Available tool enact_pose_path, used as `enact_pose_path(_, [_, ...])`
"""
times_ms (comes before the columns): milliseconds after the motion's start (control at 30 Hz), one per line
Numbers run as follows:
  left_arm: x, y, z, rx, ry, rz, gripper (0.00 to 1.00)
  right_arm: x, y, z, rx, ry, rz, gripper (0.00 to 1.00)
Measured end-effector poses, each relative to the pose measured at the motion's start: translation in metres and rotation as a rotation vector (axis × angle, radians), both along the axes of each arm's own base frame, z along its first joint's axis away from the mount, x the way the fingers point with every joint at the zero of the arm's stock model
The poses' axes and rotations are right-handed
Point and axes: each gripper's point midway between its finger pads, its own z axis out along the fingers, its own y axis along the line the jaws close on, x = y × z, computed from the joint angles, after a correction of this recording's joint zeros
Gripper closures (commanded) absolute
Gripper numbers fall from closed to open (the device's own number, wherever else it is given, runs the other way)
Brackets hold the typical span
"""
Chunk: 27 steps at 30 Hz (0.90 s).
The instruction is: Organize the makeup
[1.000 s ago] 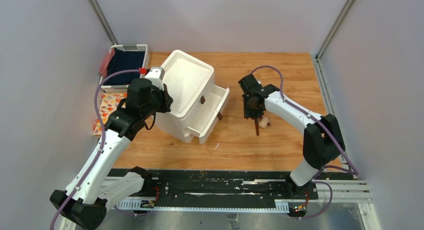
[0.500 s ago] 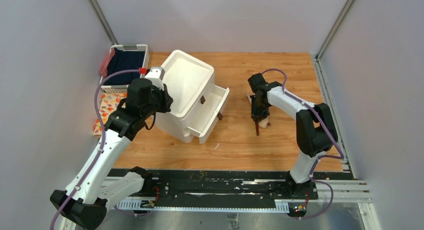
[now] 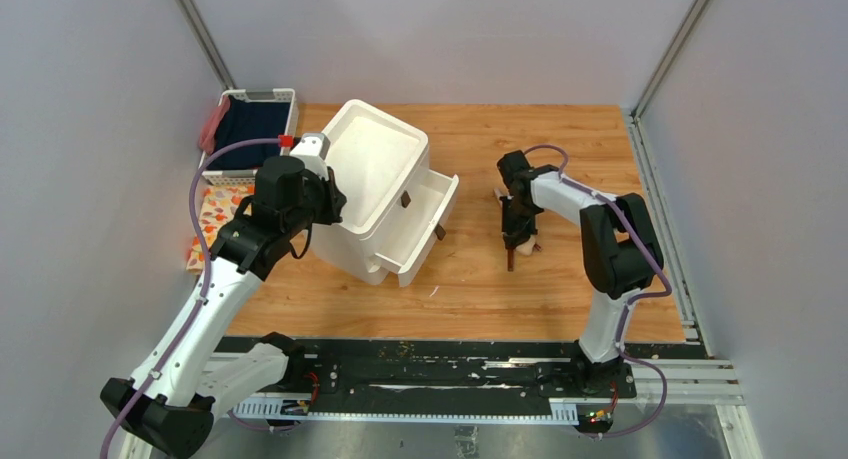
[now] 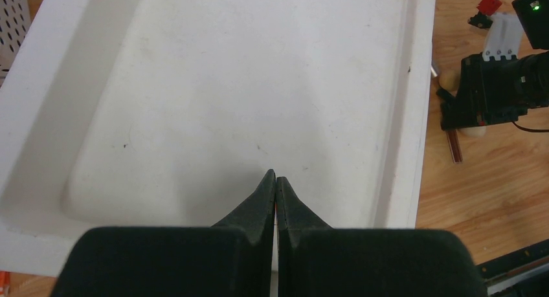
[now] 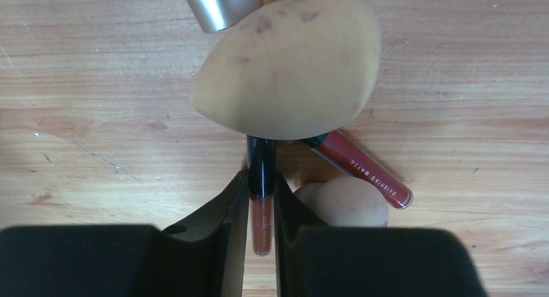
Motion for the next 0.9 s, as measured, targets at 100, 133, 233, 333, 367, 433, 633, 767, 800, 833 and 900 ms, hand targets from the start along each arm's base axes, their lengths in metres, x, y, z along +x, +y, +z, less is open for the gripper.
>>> enact_pose_path(100, [0.000,0.000,0.000,0.000,0.000,0.000,1.00,0.000,0.001,0.000,0.012,0.005,0.004,1.00])
enact_pose_path(133, [0.000,0.000,0.000,0.000,0.000,0.000,1.00,0.000,0.001,0.000,0.018,0.006,0.005,1.00])
enact_pose_path(233, [0.001,0.000,-0.001,0.001,0.001,0.000,1.00,-0.001,0.003,0.001,0.032,0.001,0.007,1.00])
enact_pose_path(333, [0.002,-0.001,-0.001,0.000,0.001,0.000,1.00,-0.005,0.004,0.003,0.051,-0.018,0.007,1.00])
enact_pose_path(367, [0.002,-0.001,-0.001,0.001,0.001,0.000,1.00,-0.008,0.004,0.005,0.058,-0.020,0.006,1.00])
enact_pose_path(433, [0.002,-0.001,-0.001,0.000,0.001,0.000,1.00,-0.013,0.006,0.014,0.087,-0.035,0.005,1.00])
enact_pose_path(633, [0.002,-0.003,-0.001,-0.010,0.006,-0.001,1.00,-0.010,0.039,0.115,0.305,-0.287,0.048,1.00])
enact_pose_path(767, [0.003,-0.004,-0.001,-0.017,0.009,-0.003,1.00,-0.008,0.073,0.178,0.492,-0.418,0.106,1.00])
enact_pose_path(800, [0.003,-0.004,-0.001,-0.018,0.009,-0.003,1.00,-0.008,0.081,0.187,0.529,-0.435,0.120,1.00])
enact_pose_path(833, [0.003,-0.004,-0.001,-0.018,0.009,-0.003,1.00,-0.009,0.091,0.195,0.571,-0.442,0.134,1.00])
enact_pose_path(900, [0.003,-0.004,-0.001,-0.018,0.009,-0.003,1.00,-0.013,0.109,0.201,0.636,-0.433,0.159,1.00])
